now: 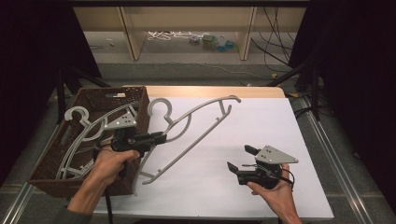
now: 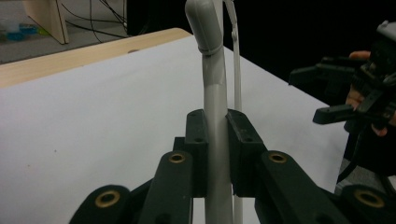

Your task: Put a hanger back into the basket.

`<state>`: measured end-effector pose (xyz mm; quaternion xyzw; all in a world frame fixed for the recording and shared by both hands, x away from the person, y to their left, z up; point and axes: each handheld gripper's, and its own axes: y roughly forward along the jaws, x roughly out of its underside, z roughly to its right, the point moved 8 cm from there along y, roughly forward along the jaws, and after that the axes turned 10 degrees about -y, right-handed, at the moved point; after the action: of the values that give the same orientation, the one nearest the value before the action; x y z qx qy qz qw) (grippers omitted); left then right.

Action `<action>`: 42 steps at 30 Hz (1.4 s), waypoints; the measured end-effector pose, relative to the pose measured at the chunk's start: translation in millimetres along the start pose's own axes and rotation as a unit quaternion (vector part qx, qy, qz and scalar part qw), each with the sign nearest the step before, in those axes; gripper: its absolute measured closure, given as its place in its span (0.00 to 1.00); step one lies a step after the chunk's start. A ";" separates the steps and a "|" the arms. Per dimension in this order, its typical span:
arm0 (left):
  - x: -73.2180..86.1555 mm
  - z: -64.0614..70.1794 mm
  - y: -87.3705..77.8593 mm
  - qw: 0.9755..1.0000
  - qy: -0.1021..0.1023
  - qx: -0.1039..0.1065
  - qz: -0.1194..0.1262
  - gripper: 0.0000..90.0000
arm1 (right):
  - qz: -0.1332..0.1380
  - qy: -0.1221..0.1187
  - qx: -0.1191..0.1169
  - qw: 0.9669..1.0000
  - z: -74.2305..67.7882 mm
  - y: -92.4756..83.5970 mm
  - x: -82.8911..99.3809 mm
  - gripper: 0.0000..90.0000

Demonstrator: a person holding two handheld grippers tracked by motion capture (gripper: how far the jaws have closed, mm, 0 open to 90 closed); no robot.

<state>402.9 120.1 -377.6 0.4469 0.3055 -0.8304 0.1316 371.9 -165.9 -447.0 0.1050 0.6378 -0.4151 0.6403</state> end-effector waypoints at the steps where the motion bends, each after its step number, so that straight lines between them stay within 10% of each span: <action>1: -4.7 2.9 -4.5 1.000 0.002 0.001 0.004 0.89 | -0.004 0.005 -0.003 1.000 -1.2 -0.4 0.5 0.19; 8: -33.0 12.6 -31.5 1.000 0.011 0.009 0.021 0.89 | 0.000 -0.003 0.000 1.000 -1.3 -1.3 2.6 0.19; 18: -55.0 -24.3 -71.4 0.998 0.008 -0.058 0.033 0.89 | -0.005 -0.001 -0.001 1.000 -0.8 -4.2 5.5 0.19; 27: -60.4 -69.5 -98.6 0.990 -0.003 -0.135 0.048 0.89 | -0.010 -0.001 -0.001 1.000 -0.8 -3.7 7.6 0.19; 42: -54.2 -119.3 -136.3 0.978 -0.003 -0.203 0.053 0.89 | -0.015 0.002 -0.006 1.000 -1.8 -3.2 10.4 0.19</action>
<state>445.5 297.9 -329.3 0.4242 0.4431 -0.7441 0.2647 366.8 -170.8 -455.5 0.0926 0.6428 -0.4208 0.6334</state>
